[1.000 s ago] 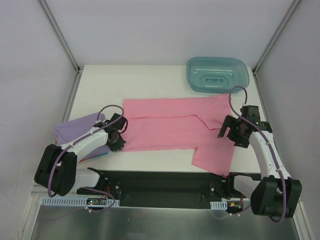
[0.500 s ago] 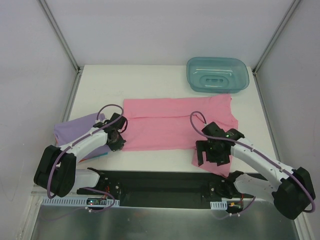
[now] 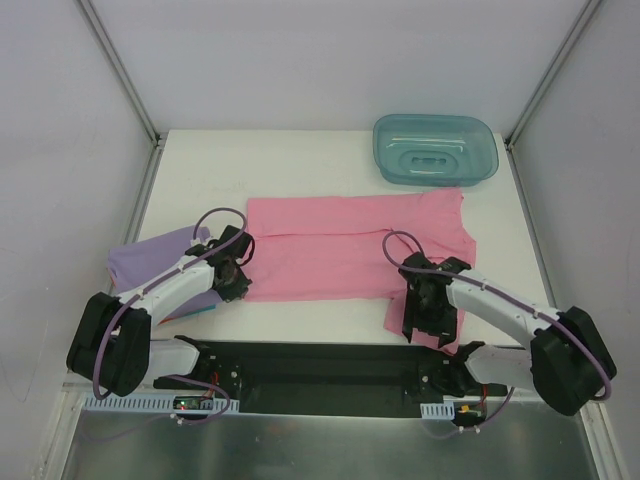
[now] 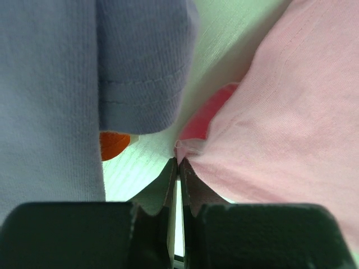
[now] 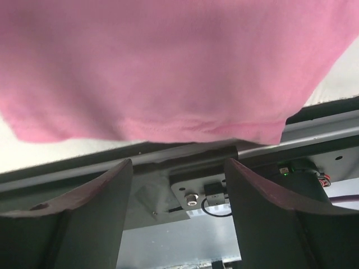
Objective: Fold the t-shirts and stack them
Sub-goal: Grap the side of the flattened tshirt closest away from the robot with both arms
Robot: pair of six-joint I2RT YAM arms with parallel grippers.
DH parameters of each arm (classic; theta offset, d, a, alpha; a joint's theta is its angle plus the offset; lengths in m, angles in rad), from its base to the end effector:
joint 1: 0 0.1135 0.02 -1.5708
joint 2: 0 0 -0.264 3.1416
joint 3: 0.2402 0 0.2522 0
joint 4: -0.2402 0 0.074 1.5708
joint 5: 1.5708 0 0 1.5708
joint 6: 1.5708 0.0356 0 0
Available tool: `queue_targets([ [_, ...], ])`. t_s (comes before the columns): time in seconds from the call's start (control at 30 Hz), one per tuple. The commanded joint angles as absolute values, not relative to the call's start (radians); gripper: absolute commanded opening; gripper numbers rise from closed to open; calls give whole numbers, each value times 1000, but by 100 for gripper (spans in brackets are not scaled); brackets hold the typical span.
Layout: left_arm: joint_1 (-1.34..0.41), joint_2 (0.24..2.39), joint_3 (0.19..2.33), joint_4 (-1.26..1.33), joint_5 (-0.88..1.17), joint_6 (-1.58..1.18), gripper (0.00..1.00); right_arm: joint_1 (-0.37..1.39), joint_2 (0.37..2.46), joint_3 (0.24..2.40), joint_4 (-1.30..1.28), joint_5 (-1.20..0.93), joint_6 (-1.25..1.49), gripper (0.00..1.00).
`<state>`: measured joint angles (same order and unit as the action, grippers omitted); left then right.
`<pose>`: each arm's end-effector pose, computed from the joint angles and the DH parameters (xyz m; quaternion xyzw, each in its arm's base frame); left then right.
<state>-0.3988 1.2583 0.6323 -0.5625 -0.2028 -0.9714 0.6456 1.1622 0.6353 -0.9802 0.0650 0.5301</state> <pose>0.1992 -0.0761 0.1688 -0.2943 0.9316 -0.0426 0.2092 0.1324 0.0968 0.1751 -0.0566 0.9974 -0.0094 0.0445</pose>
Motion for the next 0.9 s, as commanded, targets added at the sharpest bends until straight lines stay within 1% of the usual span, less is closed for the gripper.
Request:
queue_targets([
  [0.0, -399, 1241, 652, -572, -218, -957, 0, 632, 1258, 620, -916, 84, 552, 65],
  [0.1, -399, 1249, 652, -572, -215, -959, 0, 630, 1298, 652, -931, 110, 546, 60],
  [0.23, -399, 1252, 650, -572, -219, -956, 0, 606, 1322, 664, -936, 112, 526, 56],
  [0.47, -399, 1262, 667, -574, -212, -953, 0, 598, 1365, 684, -946, 87, 462, 55],
  [0.53, -399, 1262, 670, -572, -209, -956, 0, 598, 1373, 692, -950, 78, 445, 54],
  [0.6, -399, 1261, 670, -572, -209, -959, 0, 598, 1385, 698, -950, 77, 433, 48],
  [0.87, -397, 1256, 667, -574, -221, -951, 0, 589, 1462, 755, -939, 106, 344, 40],
])
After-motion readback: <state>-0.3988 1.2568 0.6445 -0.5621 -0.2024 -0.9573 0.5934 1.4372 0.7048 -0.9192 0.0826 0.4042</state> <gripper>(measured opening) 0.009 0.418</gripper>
